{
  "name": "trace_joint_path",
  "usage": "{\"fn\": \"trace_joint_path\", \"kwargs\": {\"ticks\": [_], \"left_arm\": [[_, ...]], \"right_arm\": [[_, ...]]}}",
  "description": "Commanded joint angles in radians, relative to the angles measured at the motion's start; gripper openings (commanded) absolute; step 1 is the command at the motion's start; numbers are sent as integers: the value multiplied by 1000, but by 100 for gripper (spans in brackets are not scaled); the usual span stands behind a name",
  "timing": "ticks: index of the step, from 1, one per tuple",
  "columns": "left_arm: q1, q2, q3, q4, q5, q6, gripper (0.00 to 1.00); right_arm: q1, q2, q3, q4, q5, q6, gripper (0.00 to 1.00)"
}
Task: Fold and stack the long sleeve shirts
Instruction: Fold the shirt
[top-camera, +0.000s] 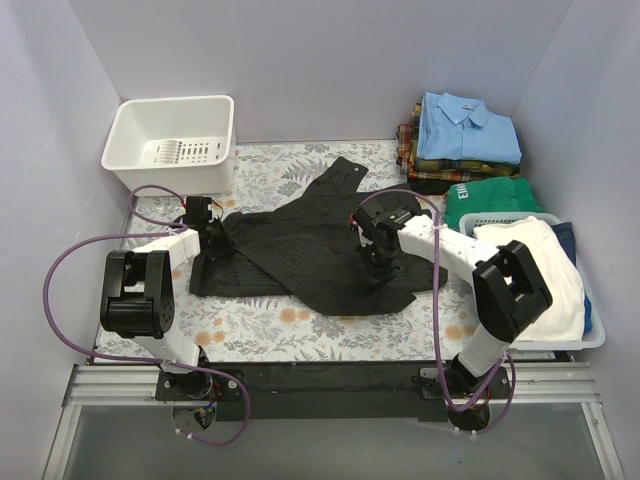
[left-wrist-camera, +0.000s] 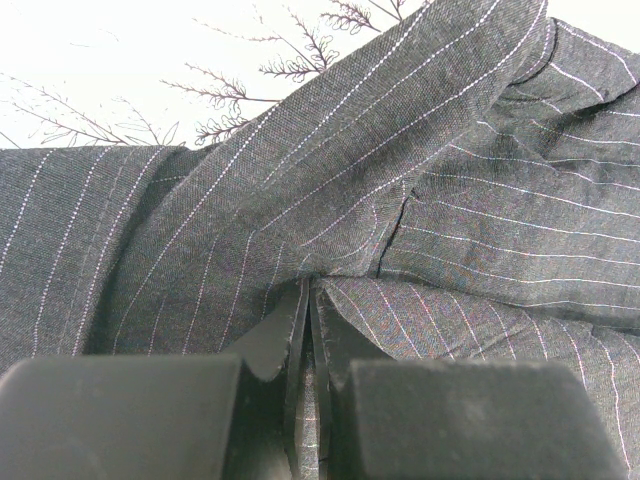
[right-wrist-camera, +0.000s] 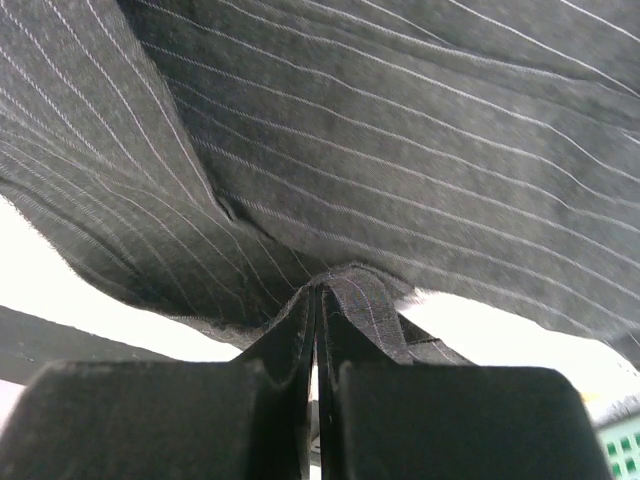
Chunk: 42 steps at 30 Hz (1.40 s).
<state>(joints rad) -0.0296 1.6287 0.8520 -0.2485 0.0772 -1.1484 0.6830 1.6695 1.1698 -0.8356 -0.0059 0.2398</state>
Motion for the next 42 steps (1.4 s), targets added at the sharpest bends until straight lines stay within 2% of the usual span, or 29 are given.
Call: {"fn": "trace_joint_path", "kwargs": {"ticks": [1,7,8,15,17,27,35,37,41,42], "left_arm": [[2,10,7,-23,-4,12,0],[2,11,7,-35,-17,10,0],[2,10,5,-35,-19,9,0],[3,11,12,-41,-31,-11,0],[3,8,15,-44,-33,-19,0],[2,0,21,-55,-57,-57,0],[2,0,21,-64,-65,-73,0],[2,6,25,-69,-66,-77,0],[2,19,36,-72,-65,-88,0],[3,20,36,-72,-65,-89,0]], "right_arm": [[3,-96,95,-51,70,19,1],[3,-108,362,-48,193,-25,1],[3,-79,467,-46,233,-34,1],[-2,108,911,-17,319,-161,1],[-7,145,961,-10,322,-174,1],[-68,72,831,248,293,-180,1],[-122,191,1062,292,198,-211,1],[-125,193,1074,311,184,-223,1],[-125,118,948,374,109,-223,1],[-125,93,839,398,97,-218,1]]}}
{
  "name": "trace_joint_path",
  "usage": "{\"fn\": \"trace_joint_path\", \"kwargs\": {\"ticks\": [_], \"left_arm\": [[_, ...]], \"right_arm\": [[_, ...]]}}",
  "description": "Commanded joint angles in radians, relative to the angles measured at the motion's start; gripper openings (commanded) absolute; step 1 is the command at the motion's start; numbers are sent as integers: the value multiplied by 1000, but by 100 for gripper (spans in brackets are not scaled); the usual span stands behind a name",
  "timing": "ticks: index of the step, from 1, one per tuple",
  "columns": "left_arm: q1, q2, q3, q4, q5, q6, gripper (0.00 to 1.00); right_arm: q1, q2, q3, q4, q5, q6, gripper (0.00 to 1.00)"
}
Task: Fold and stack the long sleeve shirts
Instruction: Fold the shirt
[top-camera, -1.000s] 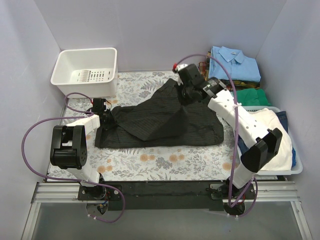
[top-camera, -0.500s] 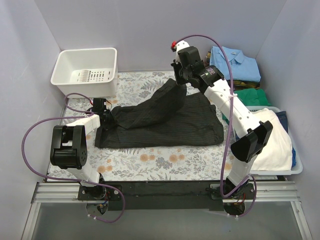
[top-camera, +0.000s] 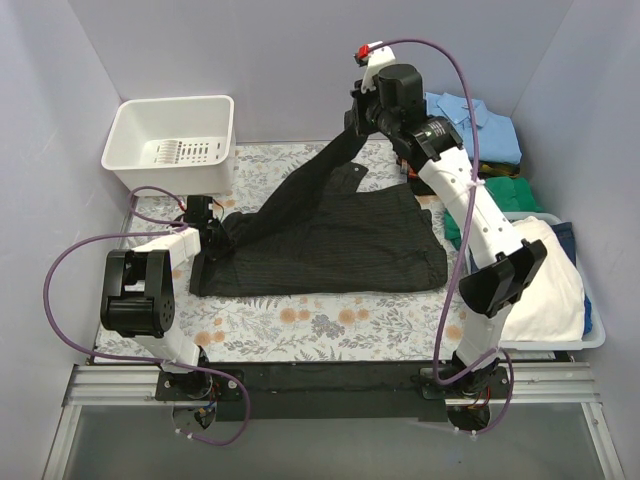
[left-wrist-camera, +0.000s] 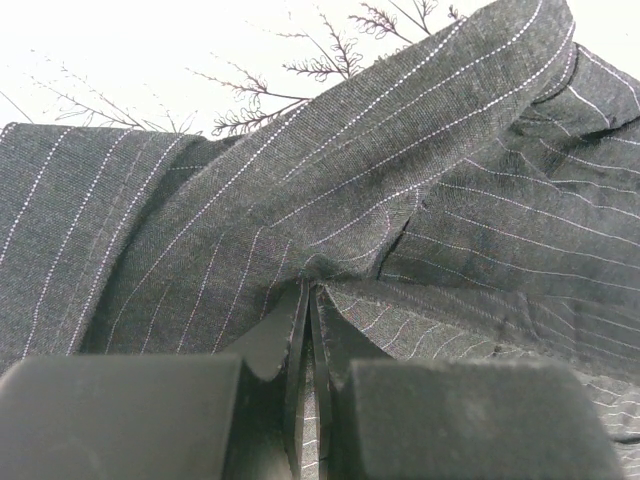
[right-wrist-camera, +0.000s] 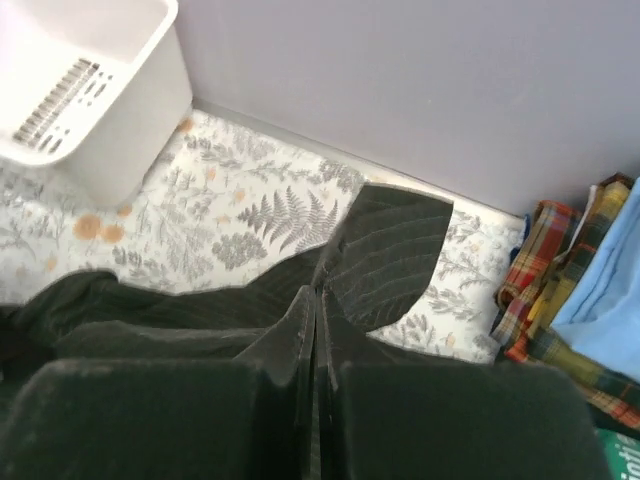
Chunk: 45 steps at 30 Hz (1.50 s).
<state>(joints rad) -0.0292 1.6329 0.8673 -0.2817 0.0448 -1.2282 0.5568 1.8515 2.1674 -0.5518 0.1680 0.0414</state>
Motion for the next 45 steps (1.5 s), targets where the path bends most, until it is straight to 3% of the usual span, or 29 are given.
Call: {"fn": "trace_joint_path", "kwargs": {"ticks": [1,6,7,10,14,25,33,37,42,45], "left_arm": [[2,21,21,-40,-33,-13,0],[2,56,19,-43,-33,-34,0],[2,59,19,-45,-33,-39,0],[2,71,16,-47,-33,-47,0],[2,81,12,-51,-31,-47,0],[2,107,18,-68,-22,-57,0],[2,120,29,-73,-16,-57,0],[2,133,45,-80,-11,-57,0],[2,150,71,-89,-2,-57,0],[2,151,81,-93,1,-60,0]], "right_arm": [[2,-145,-219,124,-97,-14,1],[2,-360,-700,193,-104,38,1],[0,-438,-862,219,-95,47,1],[-9,-553,-1093,225,-67,103,1],[-26,-641,-1239,181,-53,195,1],[-107,-640,-1232,43,53,342,1],[-146,-626,-1126,119,50,252,1],[-147,-569,-1043,187,12,213,1],[-147,-405,-792,208,-4,161,1],[-152,-370,-779,207,-8,155,1]]}}
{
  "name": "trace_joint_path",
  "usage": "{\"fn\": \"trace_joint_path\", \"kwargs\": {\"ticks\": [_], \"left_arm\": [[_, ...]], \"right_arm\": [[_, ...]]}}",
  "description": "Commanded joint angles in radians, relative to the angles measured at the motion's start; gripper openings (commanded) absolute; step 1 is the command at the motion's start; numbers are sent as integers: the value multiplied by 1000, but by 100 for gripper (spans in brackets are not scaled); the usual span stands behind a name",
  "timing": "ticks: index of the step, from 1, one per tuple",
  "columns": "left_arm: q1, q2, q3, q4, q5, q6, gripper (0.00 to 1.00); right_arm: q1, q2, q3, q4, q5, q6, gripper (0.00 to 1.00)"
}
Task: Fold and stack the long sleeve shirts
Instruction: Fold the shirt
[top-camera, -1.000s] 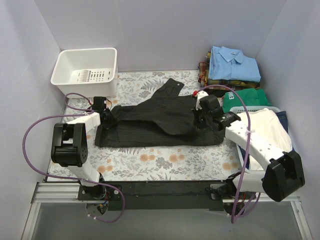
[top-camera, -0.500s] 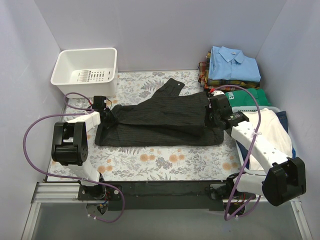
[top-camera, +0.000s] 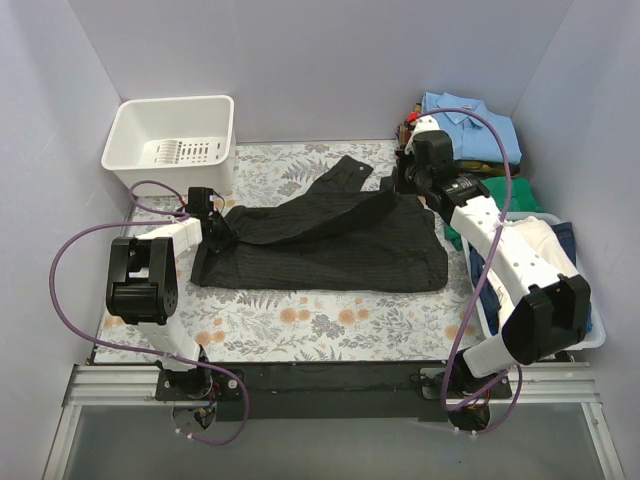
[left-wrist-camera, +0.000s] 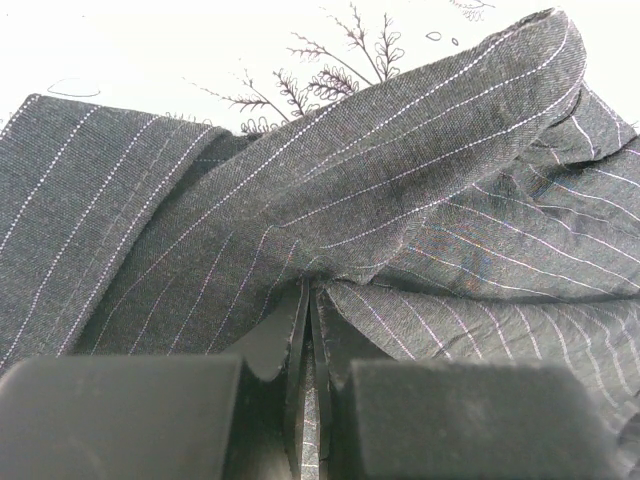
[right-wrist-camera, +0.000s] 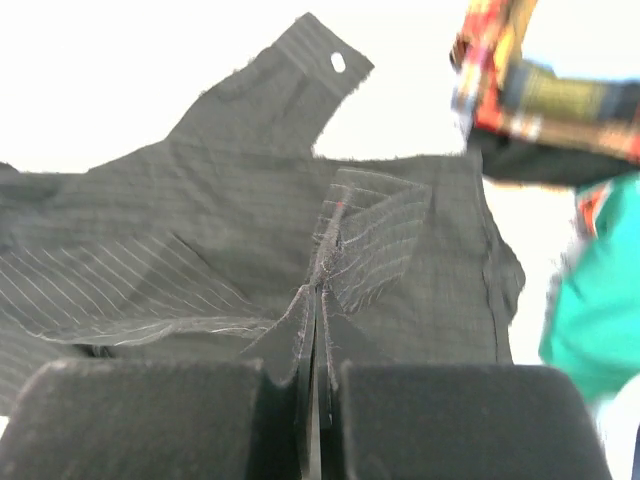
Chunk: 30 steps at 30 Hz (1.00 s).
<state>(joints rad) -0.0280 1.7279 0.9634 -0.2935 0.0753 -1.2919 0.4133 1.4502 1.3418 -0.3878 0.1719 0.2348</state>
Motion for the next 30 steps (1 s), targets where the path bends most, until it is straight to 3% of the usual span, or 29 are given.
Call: {"fn": "trace_joint_path", "kwargs": {"ticks": [1,10,13,21,23,24,26,27,29,30], "left_arm": [[0,56,-15,-79,-29,2,0],[0,64,-45,-81,-31,-15,0],[0,67,-45,-101,-60,-21,0],[27,56,-64,-139,-91,-40,0],[27,52,-69,-139,-89,-40,0],[27,52,-71,-139,-88,-40,0],[27,39,-77,-139,-85,-37,0],[27,36,-78,-139,-77,-34,0],[27,16,-83,-141,-77,-15,14],[27,6,-84,-138,-30,-4,27]], "right_arm": [[-8,29,27,44,-23,-32,1],[-87,-178,-468,-80,-166,193,1],[-90,-226,-529,-170,-175,238,1],[-94,-222,-500,-420,-109,205,1],[-94,-218,-529,-454,-121,205,7],[-94,-229,-535,-470,-121,204,18],[-94,-241,-535,-482,-112,202,28],[-94,-252,-521,-487,-104,199,37],[-94,-257,-494,-503,-77,202,47],[-96,-258,-460,-507,-71,205,54]]}}
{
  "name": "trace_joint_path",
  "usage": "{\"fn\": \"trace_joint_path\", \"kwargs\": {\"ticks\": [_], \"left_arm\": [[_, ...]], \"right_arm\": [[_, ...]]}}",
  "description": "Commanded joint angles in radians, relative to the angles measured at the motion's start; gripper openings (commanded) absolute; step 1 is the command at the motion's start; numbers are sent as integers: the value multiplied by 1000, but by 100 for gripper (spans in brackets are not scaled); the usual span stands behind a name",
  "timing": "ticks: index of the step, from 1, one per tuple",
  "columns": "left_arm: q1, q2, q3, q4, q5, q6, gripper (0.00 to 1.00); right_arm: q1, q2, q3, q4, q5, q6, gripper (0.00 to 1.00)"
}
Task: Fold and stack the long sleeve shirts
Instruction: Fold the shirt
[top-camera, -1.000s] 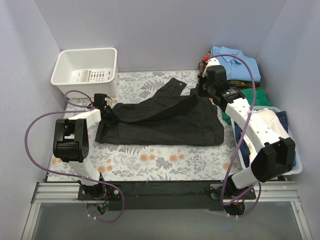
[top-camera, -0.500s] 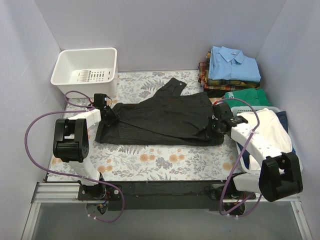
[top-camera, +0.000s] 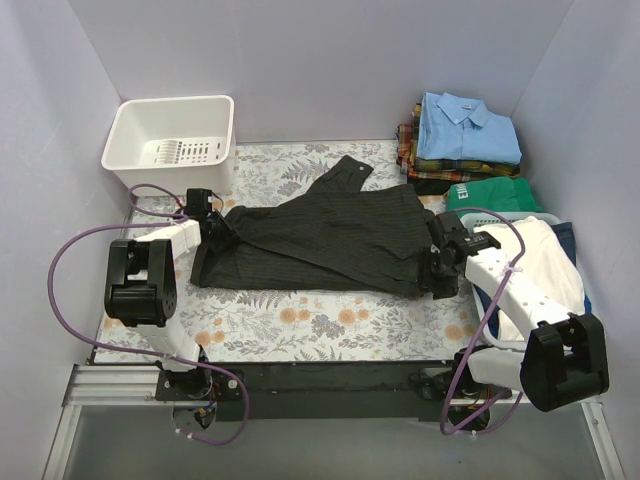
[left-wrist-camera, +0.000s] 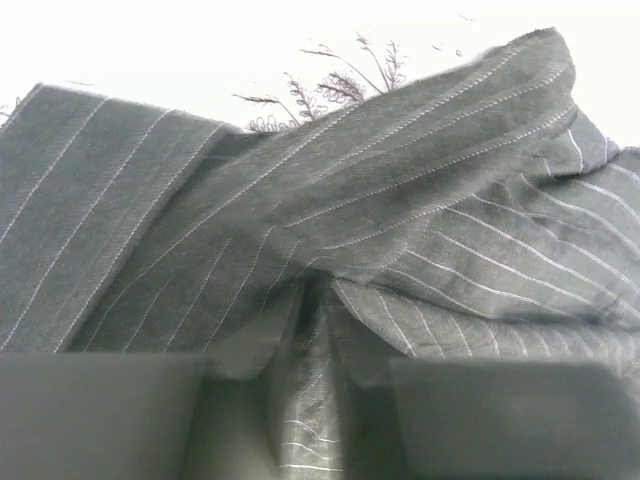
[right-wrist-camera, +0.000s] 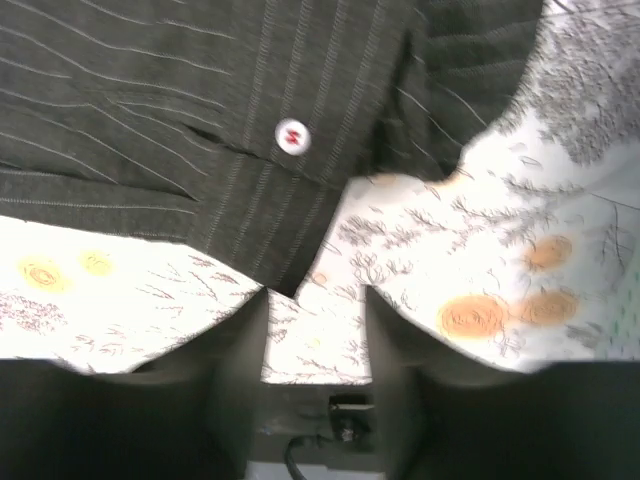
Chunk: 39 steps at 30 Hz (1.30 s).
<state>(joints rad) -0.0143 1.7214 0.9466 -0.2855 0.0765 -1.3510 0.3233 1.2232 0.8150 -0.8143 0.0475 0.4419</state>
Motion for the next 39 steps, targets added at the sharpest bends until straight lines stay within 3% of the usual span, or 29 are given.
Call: {"fn": "trace_joint_path", "kwargs": {"ticks": [1,4,10,21,34,39], "left_arm": [[13,-5,-68,-142,-18,65,31],[13,-78,-71,-136,14,95,46],[13,-198,-72,-129,66,119,55],[13,-272,-65,-213,37,141,59],[13,-434,-238,-372,175,43,57],[13,-370,-155,-469,85,-13,52]], "right_arm": [[-4,-31,82,-88,64,0,55],[-4,-28,153,-80,92,11,58],[-4,82,233,-5,141,-3,58],[-6,424,340,107,45,-101,57],[-13,464,326,106,48,-91,56],[-21,470,294,110,20,-101,55]]}}
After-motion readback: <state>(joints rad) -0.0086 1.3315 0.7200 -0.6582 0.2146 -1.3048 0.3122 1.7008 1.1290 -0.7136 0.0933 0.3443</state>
